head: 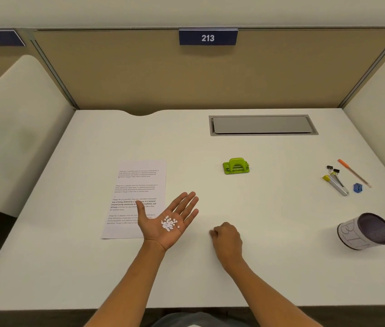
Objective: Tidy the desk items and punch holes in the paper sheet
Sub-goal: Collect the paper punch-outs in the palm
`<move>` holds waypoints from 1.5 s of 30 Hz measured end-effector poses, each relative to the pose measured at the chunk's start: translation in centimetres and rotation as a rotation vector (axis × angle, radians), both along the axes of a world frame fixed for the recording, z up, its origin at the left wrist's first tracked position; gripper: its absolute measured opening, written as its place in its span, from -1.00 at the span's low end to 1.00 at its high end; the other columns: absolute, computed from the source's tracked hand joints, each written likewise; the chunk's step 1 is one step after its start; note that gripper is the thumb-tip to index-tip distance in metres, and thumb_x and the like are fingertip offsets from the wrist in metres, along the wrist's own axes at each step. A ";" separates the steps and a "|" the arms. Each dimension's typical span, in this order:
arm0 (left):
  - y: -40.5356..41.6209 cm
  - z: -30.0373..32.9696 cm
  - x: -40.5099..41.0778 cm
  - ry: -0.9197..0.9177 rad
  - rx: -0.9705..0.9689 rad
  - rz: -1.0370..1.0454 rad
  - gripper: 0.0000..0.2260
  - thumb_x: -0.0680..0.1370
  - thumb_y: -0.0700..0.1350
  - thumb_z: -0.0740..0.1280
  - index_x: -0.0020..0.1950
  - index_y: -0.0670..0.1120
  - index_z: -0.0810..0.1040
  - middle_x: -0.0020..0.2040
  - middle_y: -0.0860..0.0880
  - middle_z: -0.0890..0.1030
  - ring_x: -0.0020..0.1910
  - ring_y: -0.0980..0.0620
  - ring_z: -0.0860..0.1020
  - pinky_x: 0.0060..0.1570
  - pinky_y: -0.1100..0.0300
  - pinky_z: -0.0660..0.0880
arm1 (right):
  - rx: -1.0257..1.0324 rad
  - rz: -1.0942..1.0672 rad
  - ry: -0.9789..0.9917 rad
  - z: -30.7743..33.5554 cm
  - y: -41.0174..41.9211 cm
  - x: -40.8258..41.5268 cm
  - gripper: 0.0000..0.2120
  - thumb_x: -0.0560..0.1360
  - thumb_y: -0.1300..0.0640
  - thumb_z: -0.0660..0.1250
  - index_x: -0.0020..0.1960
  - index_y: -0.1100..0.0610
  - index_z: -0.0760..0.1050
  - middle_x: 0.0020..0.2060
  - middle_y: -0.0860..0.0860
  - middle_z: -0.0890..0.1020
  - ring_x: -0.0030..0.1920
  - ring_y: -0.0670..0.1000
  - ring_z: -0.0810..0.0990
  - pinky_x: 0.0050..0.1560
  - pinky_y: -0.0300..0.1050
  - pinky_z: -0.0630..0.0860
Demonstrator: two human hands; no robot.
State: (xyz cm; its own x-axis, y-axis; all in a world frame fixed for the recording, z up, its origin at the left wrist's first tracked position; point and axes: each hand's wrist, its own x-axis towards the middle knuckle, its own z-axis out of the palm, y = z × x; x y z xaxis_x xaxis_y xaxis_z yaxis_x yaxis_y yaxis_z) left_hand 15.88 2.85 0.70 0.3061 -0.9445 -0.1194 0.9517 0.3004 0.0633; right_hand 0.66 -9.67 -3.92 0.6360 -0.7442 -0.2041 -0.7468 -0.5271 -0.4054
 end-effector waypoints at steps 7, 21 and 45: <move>0.4 -0.3 -0.4 0.016 0.040 -0.019 0.12 0.32 0.48 0.36 0.56 -0.26 0.09 0.56 -0.28 0.20 0.55 -0.28 0.18 0.53 -0.23 0.11 | -0.214 0.203 0.146 1.0 0.0 0.5 -0.86 0.22 0.29 0.54 -0.33 0.15 0.59 -0.34 0.02 0.59 -0.31 0.05 0.57 -0.46 -0.15 0.36; 0.8 -1.2 -0.3 0.030 0.061 -0.123 0.09 0.29 0.47 0.38 0.50 -0.31 0.24 0.55 -0.31 0.22 0.54 -0.30 0.19 0.53 -0.26 0.07 | 0.134 -0.093 0.097 0.9 -4.0 -0.5 -0.77 0.63 0.16 0.11 -0.04 0.23 0.50 -0.09 0.10 0.58 -0.01 0.14 0.55 -0.10 -0.06 0.42; -6.5 2.1 -6.2 -0.035 0.037 -0.440 0.12 0.29 0.55 0.27 0.52 -0.28 0.23 0.50 -0.26 0.33 0.51 -0.19 0.28 0.52 -0.08 0.20 | 0.170 0.081 -0.144 16.3 -0.8 -2.0 -0.80 0.54 0.14 0.24 -0.01 0.00 0.64 -0.35 -0.21 0.50 -0.24 -0.07 0.54 -0.33 -0.20 0.43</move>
